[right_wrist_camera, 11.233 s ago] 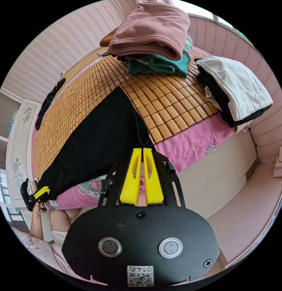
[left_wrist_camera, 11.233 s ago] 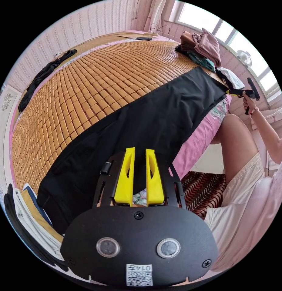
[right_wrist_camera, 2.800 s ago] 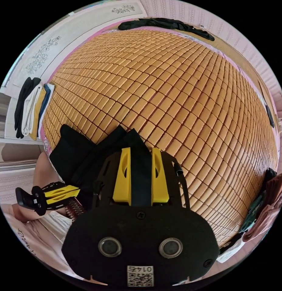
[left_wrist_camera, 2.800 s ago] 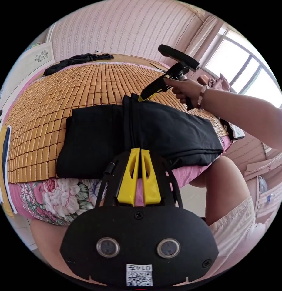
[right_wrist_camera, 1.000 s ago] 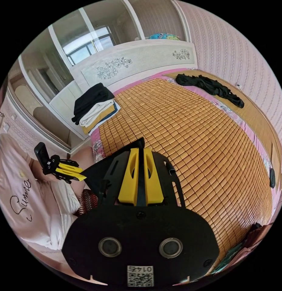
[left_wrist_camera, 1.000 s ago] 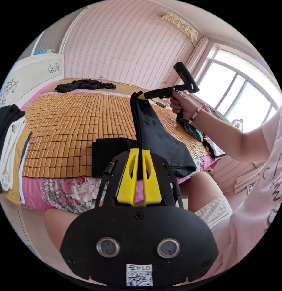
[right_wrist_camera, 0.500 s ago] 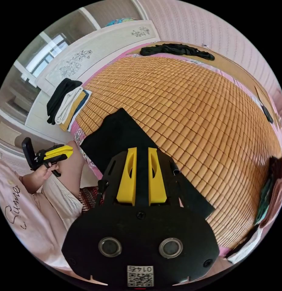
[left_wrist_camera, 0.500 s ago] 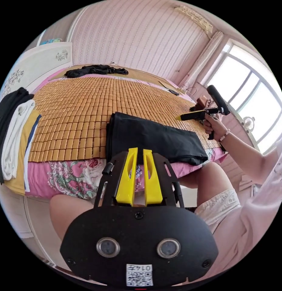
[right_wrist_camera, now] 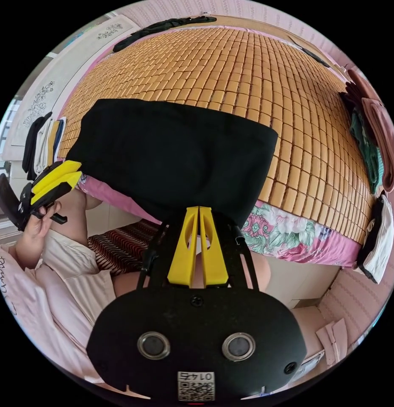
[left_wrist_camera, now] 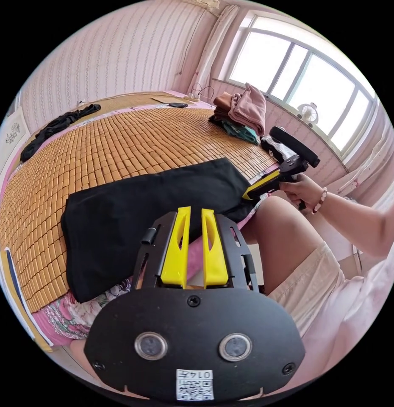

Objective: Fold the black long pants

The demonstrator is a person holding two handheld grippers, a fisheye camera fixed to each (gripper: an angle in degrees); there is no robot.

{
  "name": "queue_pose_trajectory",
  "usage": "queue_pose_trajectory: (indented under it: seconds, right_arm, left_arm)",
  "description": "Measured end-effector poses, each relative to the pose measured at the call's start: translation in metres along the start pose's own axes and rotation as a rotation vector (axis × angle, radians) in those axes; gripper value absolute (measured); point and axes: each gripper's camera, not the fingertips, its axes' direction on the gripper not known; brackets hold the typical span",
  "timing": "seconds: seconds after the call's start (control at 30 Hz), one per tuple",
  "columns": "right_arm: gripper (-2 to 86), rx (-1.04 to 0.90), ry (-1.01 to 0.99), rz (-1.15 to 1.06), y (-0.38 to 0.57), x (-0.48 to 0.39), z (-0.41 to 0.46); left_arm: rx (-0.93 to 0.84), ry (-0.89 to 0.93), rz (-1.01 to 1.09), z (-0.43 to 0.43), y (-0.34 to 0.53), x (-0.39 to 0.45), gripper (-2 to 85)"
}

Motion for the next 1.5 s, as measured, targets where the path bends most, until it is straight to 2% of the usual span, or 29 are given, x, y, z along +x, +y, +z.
queue_pose_trajectory:
  seconds: [0.2,0.27,0.37,0.5,0.6,0.67,0.73,0.77,0.97,1.0,1.07,1.2,1.27,1.4,1.5]
  right_arm:
    - [-0.3,-0.071,0.025,0.053,0.007,0.011,0.010]
    - [-0.3,-0.094,0.037,0.052,0.004,0.009,0.007]
    - [-0.3,-0.089,0.099,0.030,-0.007,-0.004,-0.013]
    - [-0.3,0.033,0.013,-0.187,-0.055,-0.056,-0.042]
    - [-0.3,0.048,0.072,-0.323,-0.102,-0.101,-0.039]
    - [-0.4,0.014,0.126,-0.373,-0.124,-0.121,-0.027]
    - [-0.4,-0.143,0.183,-0.384,-0.142,-0.133,0.009]
    - [-0.4,-0.081,0.179,-0.388,-0.141,-0.134,0.003]
    - [-0.5,-0.206,0.186,-0.424,-0.145,-0.127,-0.015]
    - [-0.5,-0.154,0.188,-0.407,-0.146,-0.123,-0.024]
    - [-0.5,-0.180,0.183,-0.382,-0.148,-0.114,-0.015]
    - [-0.5,-0.141,0.056,-0.314,-0.139,-0.082,-0.030]
    - [-0.5,-0.063,-0.056,-0.269,-0.124,-0.058,-0.045]
    - [-0.2,0.255,-0.276,-0.027,-0.039,0.026,-0.104]
    - [0.4,0.338,-0.232,0.193,0.036,0.087,-0.122]
  left_arm:
    - [-0.109,0.048,0.024,0.042,-0.021,0.011,4.6]
    - [-0.219,0.035,0.023,0.073,-0.014,0.010,2.9]
    - [-0.135,0.073,-0.007,0.074,-0.009,0.007,0.1]
    - [-0.134,0.018,0.081,0.078,-0.013,0.021,-0.6]
    - [-0.115,-0.006,0.102,0.080,-0.012,0.028,-0.8]
    - [-0.102,-0.003,0.100,0.082,-0.011,0.030,-0.8]
    - [-0.098,0.003,0.089,0.084,-0.012,0.030,-0.8]
    - [-0.090,0.005,0.090,0.085,-0.011,0.031,-0.8]
    - [-0.062,0.002,0.135,0.088,-0.009,0.037,-0.8]
    - [-0.061,-0.002,0.140,0.088,-0.009,0.038,-0.8]
    - [-0.057,-0.004,0.133,0.090,-0.009,0.040,-0.9]
    - [-0.054,-0.004,0.121,0.091,-0.009,0.041,-0.8]
    - [-0.052,-0.051,0.162,0.091,-0.010,0.050,-0.6]
    - [-0.029,-0.014,0.116,0.090,-0.007,0.044,-0.1]
    - [0.007,0.085,-0.009,0.089,-0.003,0.029,1.6]
